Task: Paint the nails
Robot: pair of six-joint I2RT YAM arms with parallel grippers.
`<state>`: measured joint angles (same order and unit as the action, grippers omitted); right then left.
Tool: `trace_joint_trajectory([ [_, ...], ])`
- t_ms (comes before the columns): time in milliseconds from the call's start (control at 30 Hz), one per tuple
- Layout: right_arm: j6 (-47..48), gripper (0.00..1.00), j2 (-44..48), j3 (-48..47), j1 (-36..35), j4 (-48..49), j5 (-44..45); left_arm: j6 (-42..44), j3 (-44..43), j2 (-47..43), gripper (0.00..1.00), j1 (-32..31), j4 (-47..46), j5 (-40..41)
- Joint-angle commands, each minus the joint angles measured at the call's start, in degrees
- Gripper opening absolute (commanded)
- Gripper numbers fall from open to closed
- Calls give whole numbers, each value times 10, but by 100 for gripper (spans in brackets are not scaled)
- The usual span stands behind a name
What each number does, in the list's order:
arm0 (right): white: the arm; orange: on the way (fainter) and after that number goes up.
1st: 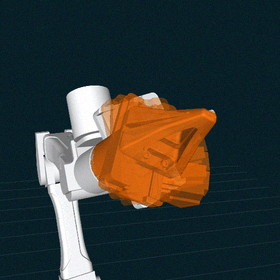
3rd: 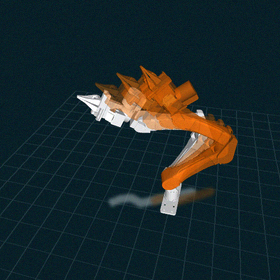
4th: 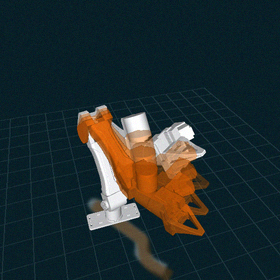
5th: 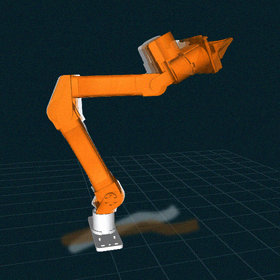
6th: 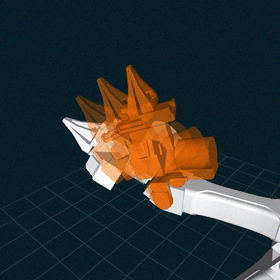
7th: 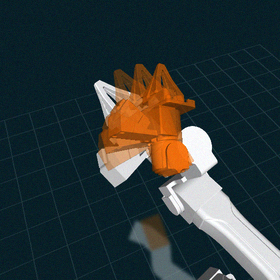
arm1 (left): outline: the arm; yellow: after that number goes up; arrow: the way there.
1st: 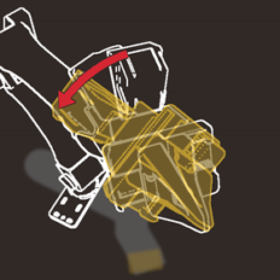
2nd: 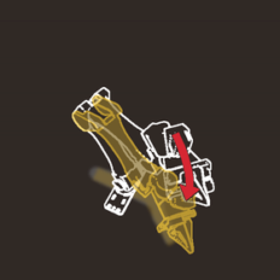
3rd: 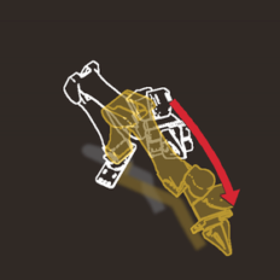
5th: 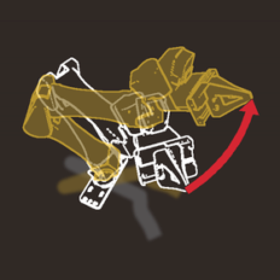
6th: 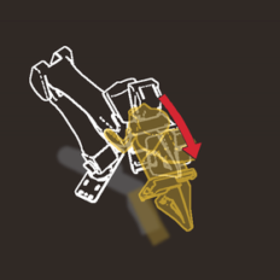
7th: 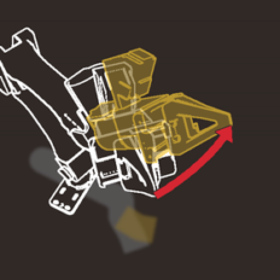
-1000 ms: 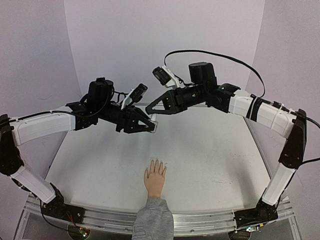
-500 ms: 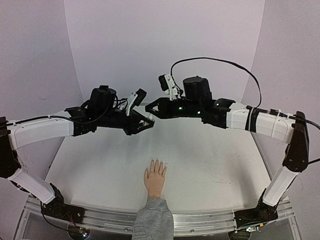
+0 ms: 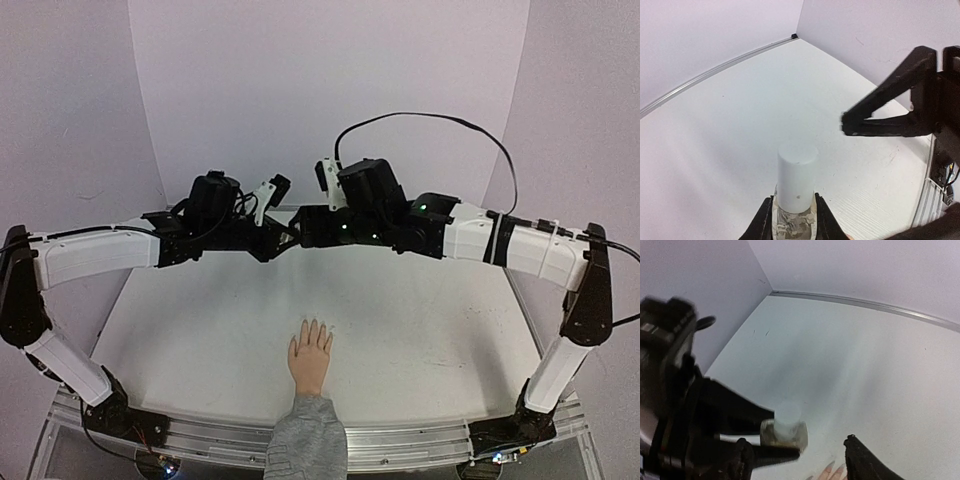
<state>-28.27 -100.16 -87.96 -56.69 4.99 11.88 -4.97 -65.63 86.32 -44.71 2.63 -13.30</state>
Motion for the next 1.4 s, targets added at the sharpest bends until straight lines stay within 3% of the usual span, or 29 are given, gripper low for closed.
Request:
trace_joint_trajectory([
  [0, 106, 87, 64, -10, 32, -46, -198, -6, -3, -33, 0, 21, -41, -54],
  [33, 108, 96, 71, -9, 46, -49, -251, -4, 2, -38, 0, 22, -41, -77],
  [67, 108, 98, 75, -9, 60, -50, -309, -1, 7, -43, 0, 22, -41, -103],
  [333, 120, 98, 57, -25, 133, -48, -641, 1, -4, -60, 0, 24, -42, -436],
  [467, 121, 98, 38, -33, 141, -33, -701, -4, -9, -67, 0, 24, -42, -485],
  [533, 95, 98, 24, -35, 140, 27, -760, -8, -15, -63, 0, 24, -42, -499],
  [600, 38, 89, 16, -19, 135, 117, -814, -14, -23, -54, 0, 24, -42, -509],
  [667, 18, 68, 10, -12, 122, 154, -822, -17, -30, -46, 0, 24, -42, -515],
  [833, 36, 50, 9, -12, 108, 163, -819, -24, -48, -31, 0, 24, -44, -543],
  [933, 41, 34, 15, -4, 108, 162, -809, -25, -49, -32, 0, 24, -44, -543],
  [1100, 52, 15, 24, 20, 107, 163, -800, -26, -47, -37, 0, 25, -46, -503],
  [1200, 62, 0, 38, 46, 107, 162, -766, -26, -40, -47, 0, 28, -47, -433],
  [1267, 65, 0, 49, 63, 108, 162, -726, -24, -32, -56, 0, 29, -47, -361],
  [1367, 55, 0, 66, 86, 107, 156, -601, -17, -20, -64, 0, 29, -47, -187],
])
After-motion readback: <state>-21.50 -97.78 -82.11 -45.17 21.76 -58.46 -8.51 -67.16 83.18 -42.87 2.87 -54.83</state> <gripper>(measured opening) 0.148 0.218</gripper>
